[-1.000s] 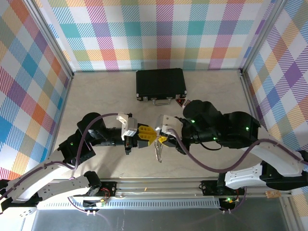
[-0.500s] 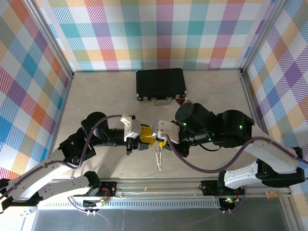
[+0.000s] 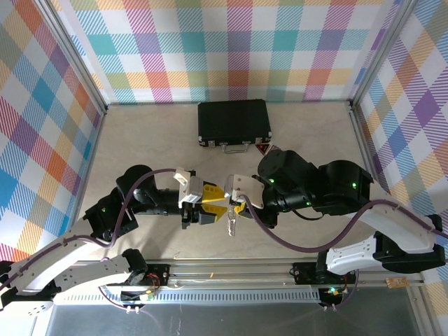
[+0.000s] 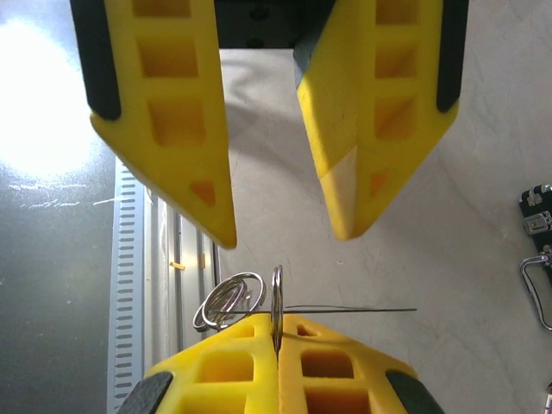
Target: Put the keys on the keyring
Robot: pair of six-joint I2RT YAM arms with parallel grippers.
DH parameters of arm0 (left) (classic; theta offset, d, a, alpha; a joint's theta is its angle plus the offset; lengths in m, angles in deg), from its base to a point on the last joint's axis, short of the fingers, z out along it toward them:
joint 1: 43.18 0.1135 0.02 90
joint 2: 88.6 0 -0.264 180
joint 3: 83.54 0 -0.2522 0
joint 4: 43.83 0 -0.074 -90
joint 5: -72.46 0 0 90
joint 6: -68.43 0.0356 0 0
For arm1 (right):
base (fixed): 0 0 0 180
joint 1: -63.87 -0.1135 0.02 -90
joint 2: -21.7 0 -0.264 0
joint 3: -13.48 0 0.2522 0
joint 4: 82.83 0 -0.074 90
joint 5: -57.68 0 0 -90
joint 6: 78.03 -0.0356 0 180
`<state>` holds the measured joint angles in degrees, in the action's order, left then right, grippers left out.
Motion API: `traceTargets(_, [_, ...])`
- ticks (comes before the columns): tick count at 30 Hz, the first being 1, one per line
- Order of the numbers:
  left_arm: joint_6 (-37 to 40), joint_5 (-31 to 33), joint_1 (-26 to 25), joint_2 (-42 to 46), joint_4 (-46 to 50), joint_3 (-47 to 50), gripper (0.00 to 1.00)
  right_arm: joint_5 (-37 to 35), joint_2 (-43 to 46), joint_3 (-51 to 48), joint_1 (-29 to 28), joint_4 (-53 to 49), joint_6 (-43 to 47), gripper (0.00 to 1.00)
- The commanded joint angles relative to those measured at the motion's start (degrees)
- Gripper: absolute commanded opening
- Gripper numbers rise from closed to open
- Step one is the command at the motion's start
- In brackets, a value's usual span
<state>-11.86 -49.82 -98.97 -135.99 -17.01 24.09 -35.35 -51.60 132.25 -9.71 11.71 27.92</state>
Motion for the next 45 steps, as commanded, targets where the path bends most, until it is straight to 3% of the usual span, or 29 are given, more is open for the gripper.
traceTargets(1, [0.6, 0.1, -1.3, -1.3, 0.1, -0.6, 0.35, 0.1, 0.1, 1.6, -0.3, 0.2, 0.6, 0.0])
traceTargets(9, [2.5, 1.4, -2.6, -2.7, 1.3, -1.3, 0.25, 0.5, -0.9, 2.2, -0.3, -0.1, 0.8, 0.0])
traceTargets(18, [2.5, 2.1, -2.8, -1.6, 0.3, -1.5, 0.0, 0.6, -1.3, 1.8, -0.3, -0.5, 0.7, 0.0])
traceTargets(28, [-3.2, -1.1, -2.8, 1.0, -9.5, -0.3, 0.0, 5.9, 2.4, -1.2, -0.3, 5.5, -1.0, 0.0])
traceTargets(34, [-7.5, -3.3, -2.8, 1.8, -17.8, 1.8, 0.0, 11.5, 5.3, -4.3, -0.3, 11.1, -2.1, 0.1])
traceTargets(45, [-12.6, -7.3, -2.9, -0.9, -29.0, 3.2, 0.0, 10.5, 10.4, -10.5, -0.3, 20.9, -4.0, 0.29])
